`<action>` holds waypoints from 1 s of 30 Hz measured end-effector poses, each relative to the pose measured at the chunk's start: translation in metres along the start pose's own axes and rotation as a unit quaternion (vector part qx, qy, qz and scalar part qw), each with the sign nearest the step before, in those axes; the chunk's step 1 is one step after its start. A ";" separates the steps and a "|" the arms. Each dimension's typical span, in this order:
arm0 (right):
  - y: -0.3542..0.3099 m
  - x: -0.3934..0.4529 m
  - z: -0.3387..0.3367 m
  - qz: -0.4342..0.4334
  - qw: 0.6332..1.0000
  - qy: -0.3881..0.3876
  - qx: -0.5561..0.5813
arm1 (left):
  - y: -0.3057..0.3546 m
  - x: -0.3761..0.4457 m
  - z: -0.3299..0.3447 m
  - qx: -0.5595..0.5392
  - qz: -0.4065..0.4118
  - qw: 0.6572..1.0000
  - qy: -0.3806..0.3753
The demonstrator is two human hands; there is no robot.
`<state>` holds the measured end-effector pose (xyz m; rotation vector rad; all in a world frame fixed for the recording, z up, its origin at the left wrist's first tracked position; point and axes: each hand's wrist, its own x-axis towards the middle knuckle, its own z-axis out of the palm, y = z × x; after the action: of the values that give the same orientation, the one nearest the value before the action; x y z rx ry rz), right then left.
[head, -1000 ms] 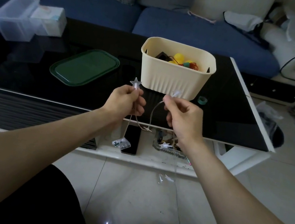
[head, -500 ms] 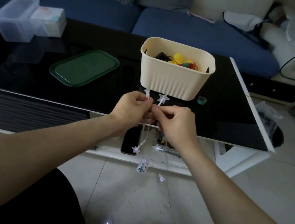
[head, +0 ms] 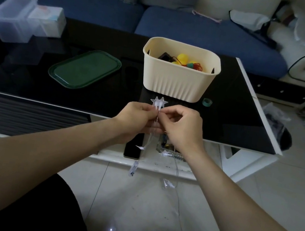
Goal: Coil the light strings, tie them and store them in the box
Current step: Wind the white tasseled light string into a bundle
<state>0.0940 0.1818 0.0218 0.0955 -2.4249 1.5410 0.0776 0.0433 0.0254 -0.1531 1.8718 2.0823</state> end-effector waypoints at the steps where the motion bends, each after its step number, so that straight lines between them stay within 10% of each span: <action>1: 0.001 0.000 0.000 0.007 1.000 -0.002 0.001 | 0.000 0.000 0.000 -0.014 -0.011 1.000 -0.012; 15: 0.006 0.006 -0.002 0.093 0.985 -0.143 -0.026 | 0.009 0.003 -0.004 -0.040 0.032 0.996 0.072; 21: 0.018 0.004 -0.015 0.105 0.923 -0.300 -0.219 | 0.022 0.002 -0.015 -0.115 0.069 0.989 0.057; 30: 0.031 0.008 -0.017 0.172 0.877 -0.413 -0.174 | 0.026 0.005 -0.029 -0.115 0.087 0.981 0.126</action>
<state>0.0835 0.2116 0.0033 0.3237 -3.5293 1.3138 0.0604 0.0134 0.0443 -0.3327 1.8309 2.5014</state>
